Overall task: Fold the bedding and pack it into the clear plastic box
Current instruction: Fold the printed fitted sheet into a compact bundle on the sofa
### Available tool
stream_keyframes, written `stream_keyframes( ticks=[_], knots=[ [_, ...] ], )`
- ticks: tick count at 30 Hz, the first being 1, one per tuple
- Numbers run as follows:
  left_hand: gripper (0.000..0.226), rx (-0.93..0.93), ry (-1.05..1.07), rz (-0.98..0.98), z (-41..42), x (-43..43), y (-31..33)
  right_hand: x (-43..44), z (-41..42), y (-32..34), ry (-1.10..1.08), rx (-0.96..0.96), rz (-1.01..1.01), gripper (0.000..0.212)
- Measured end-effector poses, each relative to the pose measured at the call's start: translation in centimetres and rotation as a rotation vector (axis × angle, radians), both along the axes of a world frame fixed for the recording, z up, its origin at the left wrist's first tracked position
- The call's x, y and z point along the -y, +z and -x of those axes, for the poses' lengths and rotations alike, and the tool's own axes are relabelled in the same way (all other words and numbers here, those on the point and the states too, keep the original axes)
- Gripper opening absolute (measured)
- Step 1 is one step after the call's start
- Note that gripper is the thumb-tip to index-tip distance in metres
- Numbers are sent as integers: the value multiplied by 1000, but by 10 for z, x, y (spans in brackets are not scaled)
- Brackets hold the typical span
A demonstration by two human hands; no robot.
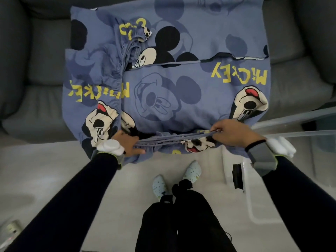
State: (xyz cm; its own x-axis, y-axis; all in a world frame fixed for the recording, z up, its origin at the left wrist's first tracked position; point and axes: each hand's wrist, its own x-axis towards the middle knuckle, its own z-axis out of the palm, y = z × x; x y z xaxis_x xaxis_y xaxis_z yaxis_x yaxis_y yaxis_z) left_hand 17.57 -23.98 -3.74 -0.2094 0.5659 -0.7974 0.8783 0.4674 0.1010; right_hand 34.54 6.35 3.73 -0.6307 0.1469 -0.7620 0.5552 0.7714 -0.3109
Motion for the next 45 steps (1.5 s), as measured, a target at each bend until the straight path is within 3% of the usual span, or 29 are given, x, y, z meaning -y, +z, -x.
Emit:
stream_keyframes(
  ticks=[4,7,10,14,17,19,22,27,30,32,34,36,39,42,45],
  knots=[
    [78,33,196,-183,38,1,25,-6,12,-6,49,88,-85,17],
    [69,-26,233,-278,67,-12,37,-6,39,-8,105,106,-223,16],
    [80,69,283,-327,88,-16,30,-14,60,-23,120,129,-367,24],
    [93,138,304,-480,98,-16,21,-35,86,-25,117,190,-258,27],
    [81,135,357,-582,115,-21,12,-46,111,-34,125,165,-368,24],
    [60,117,436,-691,124,-25,7,-44,110,-48,70,30,-505,29],
    [43,88,431,-728,134,-35,-22,-42,94,-80,-163,-319,-676,28],
    [27,7,460,-635,123,-47,-57,-17,88,-112,-326,-495,-865,11],
    [29,-149,463,-631,114,-48,-53,18,72,-99,-665,-755,-683,35],
    [30,-190,485,-625,108,-47,-49,62,45,-95,-856,-906,-577,27],
    [30,-195,501,-608,105,-52,-48,109,11,-113,-948,-801,-379,10],
    [31,-198,514,-596,106,-53,-48,137,-1,-139,-1170,-574,-19,11],
    [32,-228,506,-631,106,-48,-68,146,11,-181,-1880,-155,707,9],
    [32,-242,474,-691,113,-41,-82,154,26,-226,-2263,-248,1173,38],
    [33,-241,429,-757,115,-37,-89,165,34,-239,-2259,-417,1345,55]
  ],
)
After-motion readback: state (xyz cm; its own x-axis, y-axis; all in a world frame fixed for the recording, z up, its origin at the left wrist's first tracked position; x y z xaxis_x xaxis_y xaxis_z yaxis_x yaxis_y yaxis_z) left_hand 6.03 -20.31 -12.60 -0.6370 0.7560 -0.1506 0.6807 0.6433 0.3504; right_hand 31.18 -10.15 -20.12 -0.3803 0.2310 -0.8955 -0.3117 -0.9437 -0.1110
